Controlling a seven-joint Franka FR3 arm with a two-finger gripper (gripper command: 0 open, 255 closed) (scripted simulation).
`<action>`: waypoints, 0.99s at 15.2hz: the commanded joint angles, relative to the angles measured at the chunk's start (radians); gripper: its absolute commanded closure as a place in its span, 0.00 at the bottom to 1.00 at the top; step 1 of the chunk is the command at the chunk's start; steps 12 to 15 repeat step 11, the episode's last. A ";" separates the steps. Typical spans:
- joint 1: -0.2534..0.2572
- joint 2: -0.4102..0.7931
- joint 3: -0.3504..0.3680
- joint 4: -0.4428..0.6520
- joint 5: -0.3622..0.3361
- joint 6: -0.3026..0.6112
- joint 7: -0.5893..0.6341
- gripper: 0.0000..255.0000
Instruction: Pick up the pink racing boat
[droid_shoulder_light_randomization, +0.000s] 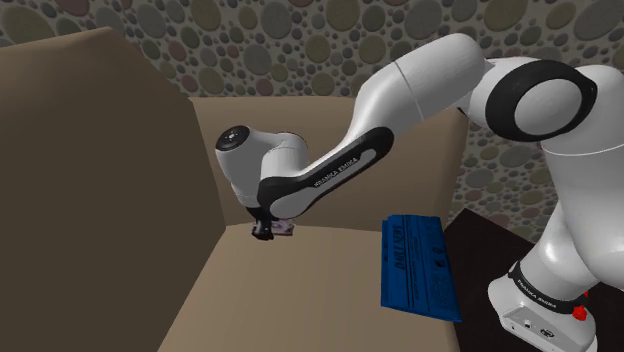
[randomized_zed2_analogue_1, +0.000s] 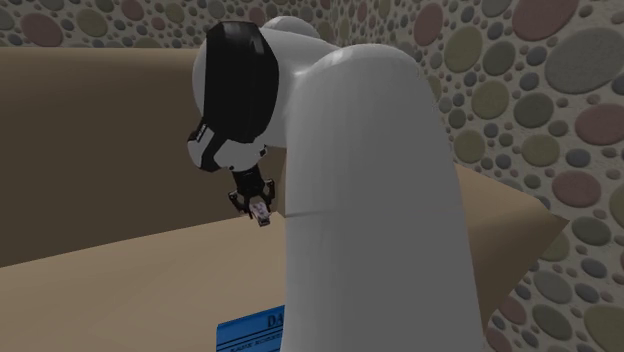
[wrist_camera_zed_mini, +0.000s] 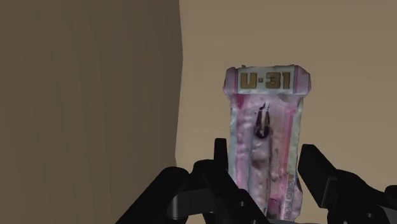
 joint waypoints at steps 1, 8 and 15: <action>-0.003 -0.017 0.005 0.000 0.007 -0.016 -0.006 1.00; -0.008 -0.059 0.017 0.030 0.030 -0.083 -0.029 1.00; -0.008 -0.065 0.019 0.036 0.034 -0.095 -0.033 1.00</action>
